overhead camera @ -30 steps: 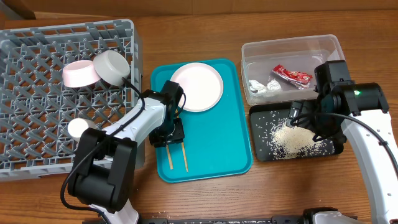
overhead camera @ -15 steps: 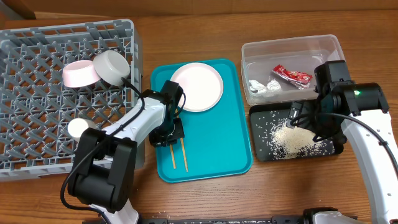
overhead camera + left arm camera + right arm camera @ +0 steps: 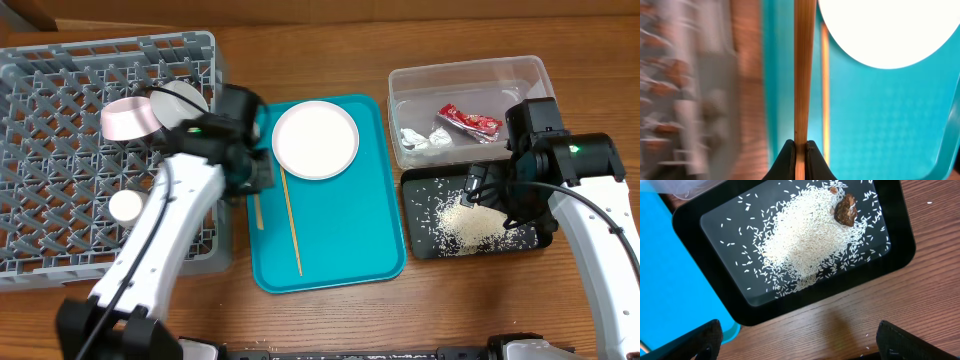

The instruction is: Sort waste into correct bins and load items into the dishwasher

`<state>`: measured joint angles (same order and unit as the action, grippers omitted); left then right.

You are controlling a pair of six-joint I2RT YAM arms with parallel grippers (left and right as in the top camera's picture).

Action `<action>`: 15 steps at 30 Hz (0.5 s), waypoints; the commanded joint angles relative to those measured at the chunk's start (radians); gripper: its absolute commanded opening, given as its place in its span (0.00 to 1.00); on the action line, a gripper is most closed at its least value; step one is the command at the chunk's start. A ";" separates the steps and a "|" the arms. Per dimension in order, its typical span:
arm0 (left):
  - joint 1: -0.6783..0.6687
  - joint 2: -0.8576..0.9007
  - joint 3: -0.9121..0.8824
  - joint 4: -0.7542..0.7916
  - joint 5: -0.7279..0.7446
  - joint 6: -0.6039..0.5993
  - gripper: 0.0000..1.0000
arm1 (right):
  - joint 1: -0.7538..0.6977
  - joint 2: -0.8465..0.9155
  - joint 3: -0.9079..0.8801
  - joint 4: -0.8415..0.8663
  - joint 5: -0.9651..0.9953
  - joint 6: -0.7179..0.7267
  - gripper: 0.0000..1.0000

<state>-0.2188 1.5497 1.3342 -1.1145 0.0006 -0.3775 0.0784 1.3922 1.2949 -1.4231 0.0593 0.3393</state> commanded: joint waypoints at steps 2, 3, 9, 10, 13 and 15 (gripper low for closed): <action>0.116 -0.005 0.008 -0.001 -0.063 0.211 0.04 | -0.002 -0.010 0.008 0.004 0.010 0.002 1.00; 0.145 0.001 0.008 0.010 -0.063 0.256 0.04 | -0.002 -0.010 0.008 0.004 0.011 0.002 1.00; 0.232 0.037 0.008 0.070 -0.063 0.348 0.04 | -0.002 -0.010 0.008 0.006 0.010 0.002 1.00; 0.241 0.043 0.008 0.076 -0.063 0.348 0.04 | -0.002 -0.010 0.008 0.005 0.010 0.002 1.00; 0.253 0.056 0.008 0.089 -0.062 0.348 0.18 | -0.002 -0.010 0.008 0.004 0.010 0.002 1.00; 0.253 0.058 0.008 0.090 -0.054 0.347 0.39 | -0.002 -0.010 0.008 0.005 0.010 0.002 1.00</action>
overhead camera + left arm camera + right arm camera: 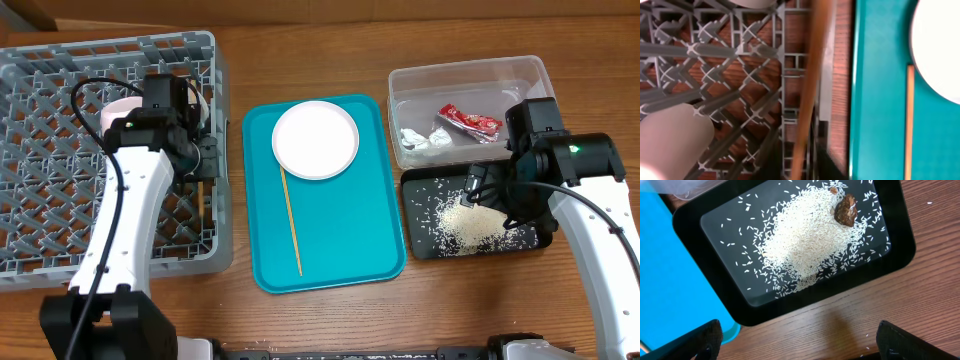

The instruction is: Sort waste into correct bins and load items into the dishwasher

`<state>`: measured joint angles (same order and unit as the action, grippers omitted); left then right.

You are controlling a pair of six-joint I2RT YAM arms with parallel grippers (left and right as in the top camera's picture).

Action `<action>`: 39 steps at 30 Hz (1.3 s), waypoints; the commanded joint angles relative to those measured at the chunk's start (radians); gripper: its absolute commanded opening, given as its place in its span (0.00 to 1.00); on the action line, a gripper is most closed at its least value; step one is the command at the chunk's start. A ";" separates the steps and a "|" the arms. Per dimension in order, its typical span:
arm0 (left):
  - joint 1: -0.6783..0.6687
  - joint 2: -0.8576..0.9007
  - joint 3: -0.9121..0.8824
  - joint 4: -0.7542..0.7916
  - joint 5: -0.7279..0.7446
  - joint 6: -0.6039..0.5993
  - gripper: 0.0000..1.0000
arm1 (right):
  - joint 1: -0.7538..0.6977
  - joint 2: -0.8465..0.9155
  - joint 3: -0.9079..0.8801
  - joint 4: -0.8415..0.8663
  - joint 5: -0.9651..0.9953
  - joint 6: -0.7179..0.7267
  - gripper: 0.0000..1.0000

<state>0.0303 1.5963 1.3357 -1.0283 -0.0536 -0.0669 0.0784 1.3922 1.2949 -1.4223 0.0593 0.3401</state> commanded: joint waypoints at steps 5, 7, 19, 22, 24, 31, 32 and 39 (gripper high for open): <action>0.002 0.011 0.008 -0.005 0.064 0.023 0.58 | -0.002 -0.010 0.008 0.005 0.010 0.001 1.00; 0.002 0.011 0.008 -0.014 0.132 -0.013 0.60 | -0.002 -0.010 0.008 0.003 0.010 0.001 1.00; -0.276 0.021 -0.037 -0.063 0.149 -0.392 0.62 | -0.002 -0.010 0.008 0.014 0.010 0.001 1.00; -0.372 0.055 -0.094 -0.016 0.122 -0.491 0.63 | -0.002 -0.010 0.008 0.014 0.010 0.001 1.00; -0.407 0.081 -0.126 0.015 0.123 -0.531 0.63 | -0.002 -0.010 0.008 0.014 0.010 0.001 1.00; -0.450 0.208 -0.173 0.091 0.119 -0.595 0.58 | -0.002 -0.010 0.008 0.013 0.010 0.001 1.00; -0.450 0.229 -0.173 0.097 0.119 -0.595 0.58 | -0.002 -0.010 0.008 0.013 0.010 0.001 1.00; -0.450 0.328 -0.173 0.099 0.109 -0.591 0.50 | -0.002 -0.010 0.008 0.013 0.010 0.001 1.00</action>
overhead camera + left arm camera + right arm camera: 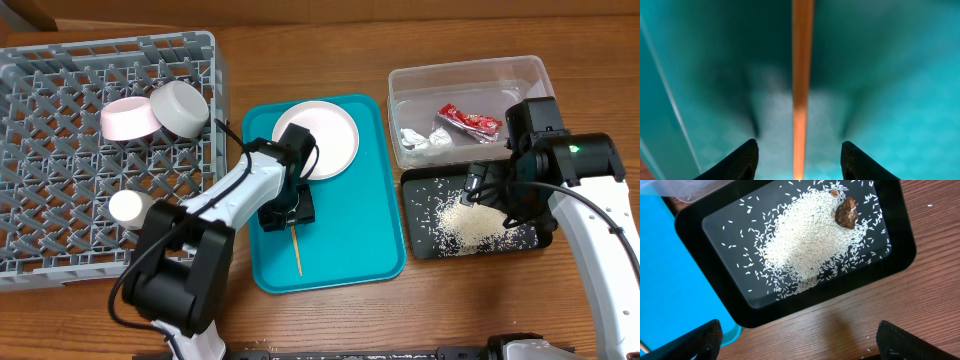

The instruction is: Sort waste into correct bins and load items into the dishwasher

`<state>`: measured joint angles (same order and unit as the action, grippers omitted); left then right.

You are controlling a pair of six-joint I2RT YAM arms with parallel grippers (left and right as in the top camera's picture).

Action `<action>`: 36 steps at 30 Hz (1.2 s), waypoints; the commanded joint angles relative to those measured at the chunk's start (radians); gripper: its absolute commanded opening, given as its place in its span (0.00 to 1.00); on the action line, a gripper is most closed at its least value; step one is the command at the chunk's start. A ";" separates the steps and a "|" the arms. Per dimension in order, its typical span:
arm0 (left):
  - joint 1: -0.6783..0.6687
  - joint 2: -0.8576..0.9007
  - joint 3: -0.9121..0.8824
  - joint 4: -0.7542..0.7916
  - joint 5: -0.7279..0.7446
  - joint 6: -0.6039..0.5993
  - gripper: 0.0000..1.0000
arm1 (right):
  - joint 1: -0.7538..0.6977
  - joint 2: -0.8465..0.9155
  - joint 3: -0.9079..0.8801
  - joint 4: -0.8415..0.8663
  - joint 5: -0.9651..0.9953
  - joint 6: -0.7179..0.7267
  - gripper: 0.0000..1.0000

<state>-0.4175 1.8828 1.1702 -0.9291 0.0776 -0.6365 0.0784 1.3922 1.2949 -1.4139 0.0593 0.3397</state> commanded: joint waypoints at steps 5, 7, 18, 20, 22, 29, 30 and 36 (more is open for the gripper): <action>-0.002 0.061 -0.007 -0.005 -0.026 -0.021 0.13 | -0.002 -0.010 0.008 0.004 0.010 0.001 1.00; -0.001 0.058 -0.007 -0.013 -0.025 -0.021 0.04 | -0.002 -0.010 0.008 0.001 0.010 0.001 1.00; 0.049 -0.089 0.061 -0.101 -0.034 0.071 0.04 | -0.002 -0.010 0.008 -0.006 0.010 0.001 1.00; 0.064 -0.142 0.093 -0.130 -0.048 0.111 0.04 | -0.002 -0.010 0.008 -0.006 0.011 0.001 1.00; 0.093 -0.207 0.124 -0.158 -0.076 0.150 0.04 | -0.002 -0.010 0.008 -0.006 0.011 0.001 1.00; 0.251 -0.349 0.149 -0.170 -0.208 0.330 0.04 | -0.002 -0.010 0.008 -0.005 0.011 0.001 1.00; 0.272 -0.350 0.149 -0.169 -0.217 0.350 0.04 | -0.002 -0.010 0.008 -0.004 0.010 0.002 1.00; 0.399 -0.320 0.139 -0.104 -0.216 0.492 0.04 | -0.002 -0.010 0.008 0.005 0.009 0.002 1.00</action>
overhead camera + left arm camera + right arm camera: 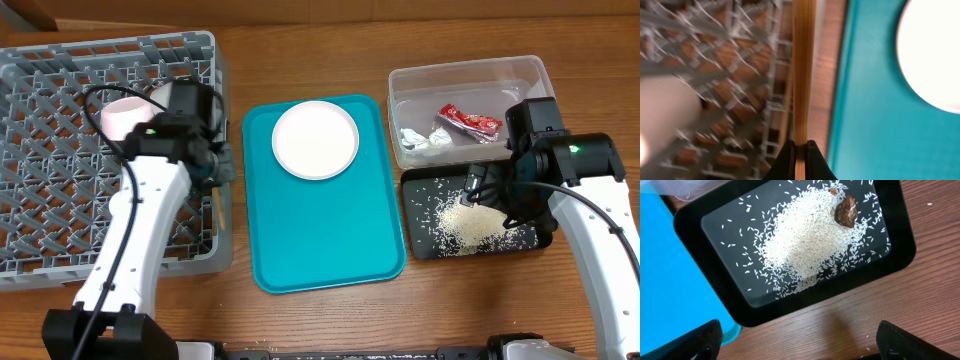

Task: Sort waste into correct bins and load items into the dishwasher
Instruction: 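Grasp the edge of the white plate with the left gripper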

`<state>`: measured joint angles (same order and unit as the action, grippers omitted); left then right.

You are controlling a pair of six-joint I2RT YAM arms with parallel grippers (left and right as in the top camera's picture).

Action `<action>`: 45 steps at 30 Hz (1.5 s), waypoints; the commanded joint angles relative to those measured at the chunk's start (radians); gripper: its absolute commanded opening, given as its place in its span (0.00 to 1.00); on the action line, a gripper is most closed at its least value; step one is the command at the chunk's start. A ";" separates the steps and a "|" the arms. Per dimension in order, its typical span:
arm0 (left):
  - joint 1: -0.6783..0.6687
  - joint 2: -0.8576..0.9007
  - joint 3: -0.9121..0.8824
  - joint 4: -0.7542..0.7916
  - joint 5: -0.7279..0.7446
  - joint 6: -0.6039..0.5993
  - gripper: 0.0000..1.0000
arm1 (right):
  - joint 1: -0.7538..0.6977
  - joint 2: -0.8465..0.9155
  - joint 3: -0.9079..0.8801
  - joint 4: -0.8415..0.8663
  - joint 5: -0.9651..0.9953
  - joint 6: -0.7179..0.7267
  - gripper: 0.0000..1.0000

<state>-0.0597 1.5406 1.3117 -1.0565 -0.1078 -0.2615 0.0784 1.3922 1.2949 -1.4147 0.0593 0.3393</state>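
Observation:
My left gripper (208, 166) is shut on a wooden chopstick (801, 75) and hangs over the right edge of the grey dish rack (60, 230). Below it, a second chopstick (786, 110) lies in the rack by that edge. The teal tray (330, 230) holds only a white plate (315, 139). A pink bowl (118, 117) sits in the rack, partly behind my left arm. Open and holding nothing, my right gripper (800, 347) hovers over the black tray (900, 245) of rice (810, 235), which also holds a brown scrap (845, 211).
A clear plastic bin (470, 70) at the back right holds a red wrapper (468, 122) and crumpled white wrappers. The black tray (420, 235) lies just in front of it. Bare wooden table surrounds the tray and the rack.
My left gripper was open over the last chopstick on the teal tray. Now it is shut on that chopstick over the rack's right edge. The tray holds only the plate.
My left gripper held one chopstick at the tray's left edge, with another lying on the tray. Then it carried the first over the rack. Then it stood open over the second on the tray. Now it holds that one at the rack. The right arm stayed put.

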 commanded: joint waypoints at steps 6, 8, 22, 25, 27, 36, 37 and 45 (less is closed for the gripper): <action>0.072 0.049 -0.002 0.051 -0.013 0.116 0.51 | -0.002 -0.010 0.008 0.005 0.010 0.002 1.00; 0.072 0.049 0.004 0.042 0.023 0.116 0.53 | -0.002 -0.010 0.008 0.006 0.010 0.002 1.00; -0.149 0.044 0.018 0.151 0.272 0.218 0.61 | -0.002 -0.010 0.008 0.014 0.006 0.002 1.00; -0.255 0.060 0.016 0.222 0.214 0.272 0.61 | -0.002 -0.010 0.008 0.014 0.006 0.002 1.00; -0.318 0.084 0.016 0.270 0.170 0.293 0.65 | -0.002 -0.010 0.008 0.014 0.006 0.002 1.00; -0.455 0.293 0.016 0.433 0.097 0.296 0.75 | -0.002 -0.010 0.008 0.013 0.006 0.002 1.00; -0.457 0.317 0.016 0.439 0.097 0.296 0.75 | -0.002 -0.010 0.008 0.013 0.006 0.002 1.00; -0.458 0.447 0.017 0.377 0.100 0.291 0.69 | -0.002 -0.010 0.008 0.010 0.007 0.002 1.00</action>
<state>-0.5156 1.9697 1.3136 -0.6582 0.0025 0.0113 0.0784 1.3922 1.2949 -1.4067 0.0593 0.3393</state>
